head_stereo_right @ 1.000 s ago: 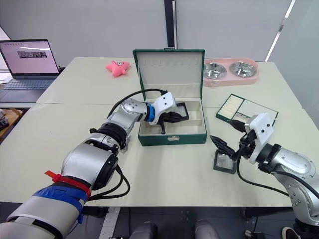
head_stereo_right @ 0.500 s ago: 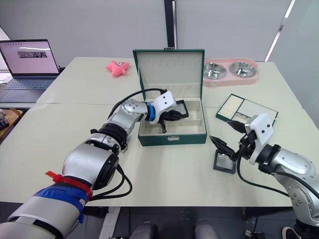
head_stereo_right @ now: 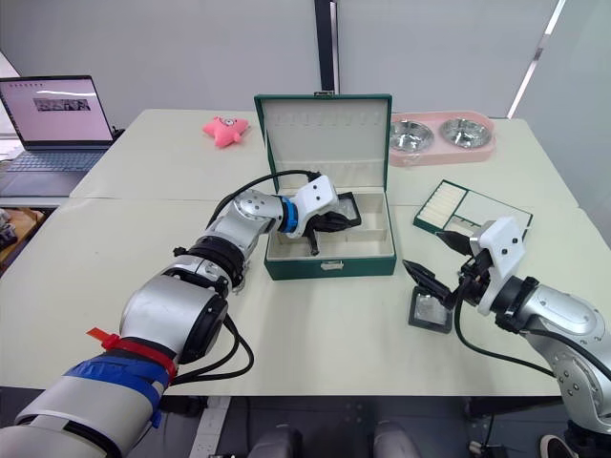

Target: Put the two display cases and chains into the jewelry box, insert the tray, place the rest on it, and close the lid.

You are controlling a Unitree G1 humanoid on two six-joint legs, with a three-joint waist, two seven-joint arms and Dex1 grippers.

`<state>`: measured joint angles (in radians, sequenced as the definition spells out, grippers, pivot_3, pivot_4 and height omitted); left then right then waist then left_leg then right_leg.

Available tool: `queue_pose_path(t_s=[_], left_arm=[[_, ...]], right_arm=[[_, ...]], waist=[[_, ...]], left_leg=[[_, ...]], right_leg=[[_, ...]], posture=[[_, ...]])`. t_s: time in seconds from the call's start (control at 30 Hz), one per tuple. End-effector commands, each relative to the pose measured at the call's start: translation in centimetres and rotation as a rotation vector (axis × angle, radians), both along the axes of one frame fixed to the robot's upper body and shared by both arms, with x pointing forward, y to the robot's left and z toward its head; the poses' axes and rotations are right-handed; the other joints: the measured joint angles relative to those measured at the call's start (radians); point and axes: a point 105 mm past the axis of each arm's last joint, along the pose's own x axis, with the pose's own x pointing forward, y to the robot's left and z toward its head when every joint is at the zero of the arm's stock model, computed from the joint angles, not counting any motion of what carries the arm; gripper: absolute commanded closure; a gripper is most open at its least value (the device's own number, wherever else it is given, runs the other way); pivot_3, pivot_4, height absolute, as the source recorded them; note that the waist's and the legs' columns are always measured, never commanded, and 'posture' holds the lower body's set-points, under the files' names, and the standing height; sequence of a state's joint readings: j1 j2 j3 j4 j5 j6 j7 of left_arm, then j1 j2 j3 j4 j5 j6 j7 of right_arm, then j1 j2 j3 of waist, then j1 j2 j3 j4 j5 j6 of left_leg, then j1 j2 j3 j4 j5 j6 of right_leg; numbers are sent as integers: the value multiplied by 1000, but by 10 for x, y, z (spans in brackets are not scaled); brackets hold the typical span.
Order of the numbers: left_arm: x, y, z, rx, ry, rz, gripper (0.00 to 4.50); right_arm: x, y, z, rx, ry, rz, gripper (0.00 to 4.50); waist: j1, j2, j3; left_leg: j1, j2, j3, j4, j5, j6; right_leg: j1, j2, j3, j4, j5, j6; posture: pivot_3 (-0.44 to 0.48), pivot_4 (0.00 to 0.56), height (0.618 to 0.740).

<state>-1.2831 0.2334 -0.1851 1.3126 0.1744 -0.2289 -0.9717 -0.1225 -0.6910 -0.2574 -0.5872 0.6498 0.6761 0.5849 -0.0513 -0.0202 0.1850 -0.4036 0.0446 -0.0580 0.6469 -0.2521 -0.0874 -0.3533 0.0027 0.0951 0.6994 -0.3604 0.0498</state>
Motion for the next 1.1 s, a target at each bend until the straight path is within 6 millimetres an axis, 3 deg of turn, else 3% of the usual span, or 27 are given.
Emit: queue_pose_path(t_s=[0.03,0.43,0.47,0.97,1.1], left_arm=[[0,-4,8,-13,-30,-14,3843],[1,-1,18,-67,-22,-18,134],[1,-1,20,-76,-19,-19,16],[-3,24,52,-387,115,-22,16],[-7,33,44,-406,161,-27,906]], right_arm=[[-5,2,13,-8,-56,11,0],[-4,3,14,-7,-60,16,0],[-4,3,14,-7,-60,16,0],[-2,6,15,4,-67,26,0],[-2,7,16,9,-67,36,0]], waist=[[0,0,0],[0,0,0],[0,0,0],[-4,0,0],[-5,0,0]], left_leg=[[0,0,0,0,0,0],[0,0,0,0,0,0],[0,0,0,0,0,0],[0,0,0,0,0,0],[0,0,-1,0,0,0]], right_leg=[[0,0,0,0,0,0],[0,0,0,0,0,0],[0,0,0,0,0,0],[0,0,-1,1,0,0],[0,0,-1,1,0,0]], posture=[[0,150,740],[0,150,740],[0,150,740],[0,150,740],[0,150,740]])
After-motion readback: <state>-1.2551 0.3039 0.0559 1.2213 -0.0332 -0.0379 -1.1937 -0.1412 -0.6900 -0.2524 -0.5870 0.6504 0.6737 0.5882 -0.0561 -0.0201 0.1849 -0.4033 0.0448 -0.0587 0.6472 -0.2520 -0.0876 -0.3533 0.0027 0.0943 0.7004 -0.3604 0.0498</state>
